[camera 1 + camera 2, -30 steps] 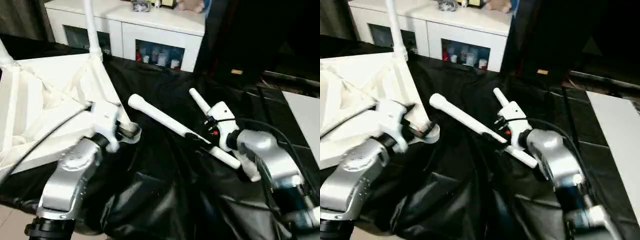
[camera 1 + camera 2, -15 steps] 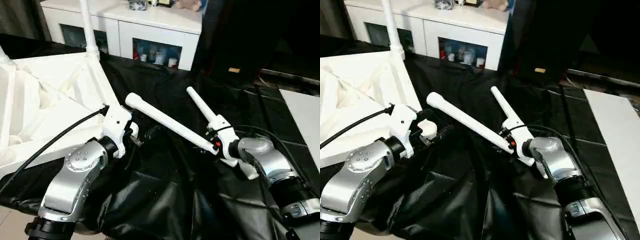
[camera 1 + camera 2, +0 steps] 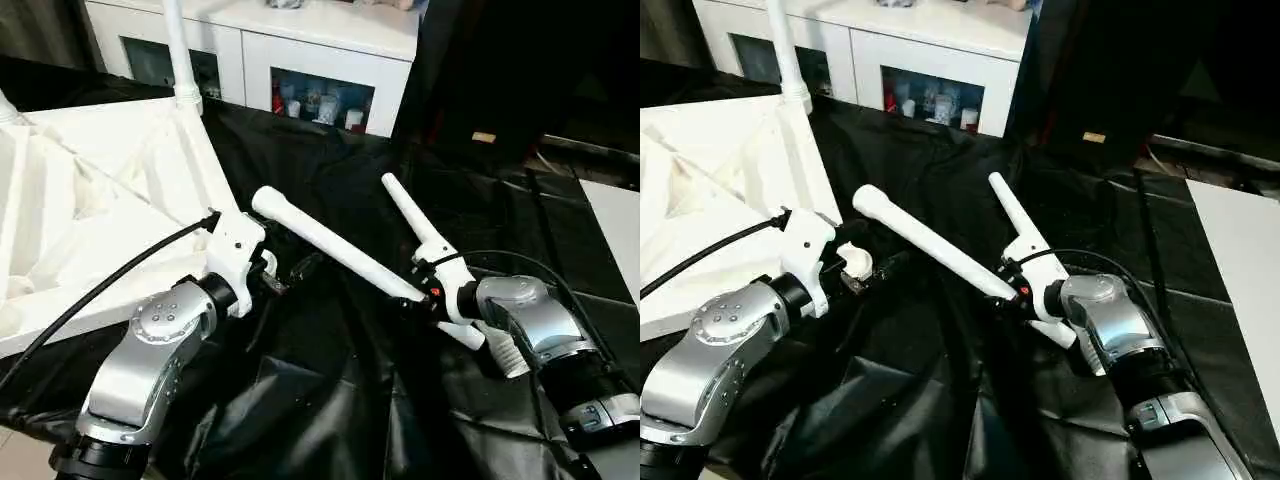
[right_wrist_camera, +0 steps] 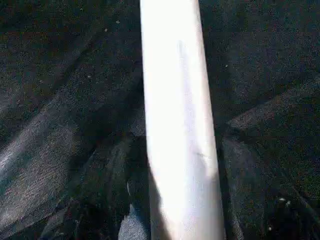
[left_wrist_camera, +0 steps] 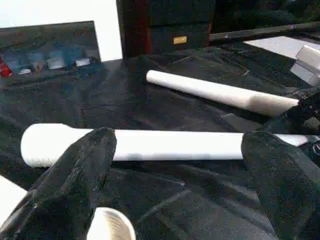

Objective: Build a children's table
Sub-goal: Pick table leg

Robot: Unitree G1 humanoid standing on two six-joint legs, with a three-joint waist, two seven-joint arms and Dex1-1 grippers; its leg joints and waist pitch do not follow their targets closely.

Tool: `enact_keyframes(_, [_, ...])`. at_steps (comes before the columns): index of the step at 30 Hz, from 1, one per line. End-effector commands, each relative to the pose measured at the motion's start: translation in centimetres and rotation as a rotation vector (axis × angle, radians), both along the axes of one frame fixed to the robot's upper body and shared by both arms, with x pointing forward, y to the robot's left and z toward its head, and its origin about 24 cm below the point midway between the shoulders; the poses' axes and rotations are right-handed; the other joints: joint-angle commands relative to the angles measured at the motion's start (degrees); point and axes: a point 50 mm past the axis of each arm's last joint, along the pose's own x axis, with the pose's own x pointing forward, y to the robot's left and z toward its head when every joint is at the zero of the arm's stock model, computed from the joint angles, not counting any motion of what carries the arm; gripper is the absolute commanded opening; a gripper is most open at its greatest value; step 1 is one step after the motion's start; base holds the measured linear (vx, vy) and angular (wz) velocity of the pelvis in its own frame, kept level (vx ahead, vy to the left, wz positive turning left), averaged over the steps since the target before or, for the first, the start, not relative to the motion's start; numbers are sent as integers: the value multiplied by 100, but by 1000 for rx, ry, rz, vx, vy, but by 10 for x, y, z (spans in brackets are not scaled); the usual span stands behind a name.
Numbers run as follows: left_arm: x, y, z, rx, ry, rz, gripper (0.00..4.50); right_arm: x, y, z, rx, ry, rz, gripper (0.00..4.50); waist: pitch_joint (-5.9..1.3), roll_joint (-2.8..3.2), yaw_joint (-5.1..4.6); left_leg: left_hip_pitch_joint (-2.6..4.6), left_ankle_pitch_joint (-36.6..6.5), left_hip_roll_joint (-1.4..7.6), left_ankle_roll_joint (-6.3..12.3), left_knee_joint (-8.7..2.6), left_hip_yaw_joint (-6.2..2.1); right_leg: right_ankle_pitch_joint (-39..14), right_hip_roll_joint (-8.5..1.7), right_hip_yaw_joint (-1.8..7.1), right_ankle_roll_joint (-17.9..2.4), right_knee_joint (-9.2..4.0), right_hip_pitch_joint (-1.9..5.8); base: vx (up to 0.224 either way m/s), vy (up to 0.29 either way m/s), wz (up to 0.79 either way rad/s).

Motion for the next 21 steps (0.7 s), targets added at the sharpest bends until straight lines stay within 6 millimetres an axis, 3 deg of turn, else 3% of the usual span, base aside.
enact_keyframes(1, [-1, -4, 6, 1, -15, -30, 450, 1, -3, 3, 0, -1, 13, 238, -368, 43, 24, 21, -454, 457, 279, -493, -142, -1206, -569, 352, -1392, -371, 318, 0, 0, 0])
enact_keyframes(5, [0, -5, 5, -3, -12, -30, 450, -1, -1, 2, 6, 7, 28, 222, -340, 45, 21, 49, -860, 457, 96, -517, -149, -1803, -563, 353, -1193, -437, 288, 0, 0, 0])
enact_keyframes(9, [0, -4, 5, 1, -8, -25, 450, -1, 0, 3, 17, 8, 39, 185, -337, 35, 28, 36, -912, 452, 52, -529, -161, -1990, -560, 350, -1062, -454, 282, 0, 0, 0])
enact_keyframes(14, [0, -3, 4, 10, -5, -13, 450, -2, 2, 2, 24, 12, 46, 149, -342, 27, 30, 22, -855, 451, 54, -531, -170, -1999, -559, 345, -1014, -448, 284, 0, 0, 0])
enact_keyframes(21, [-1, -3, 3, 14, 0, -8, 450, -5, 4, -3, 18, 24, 61, 141, -359, 17, 31, 11, -645, 452, 121, -518, -162, -1705, -556, 347, -1094, -411, 293, 0, 0, 0])
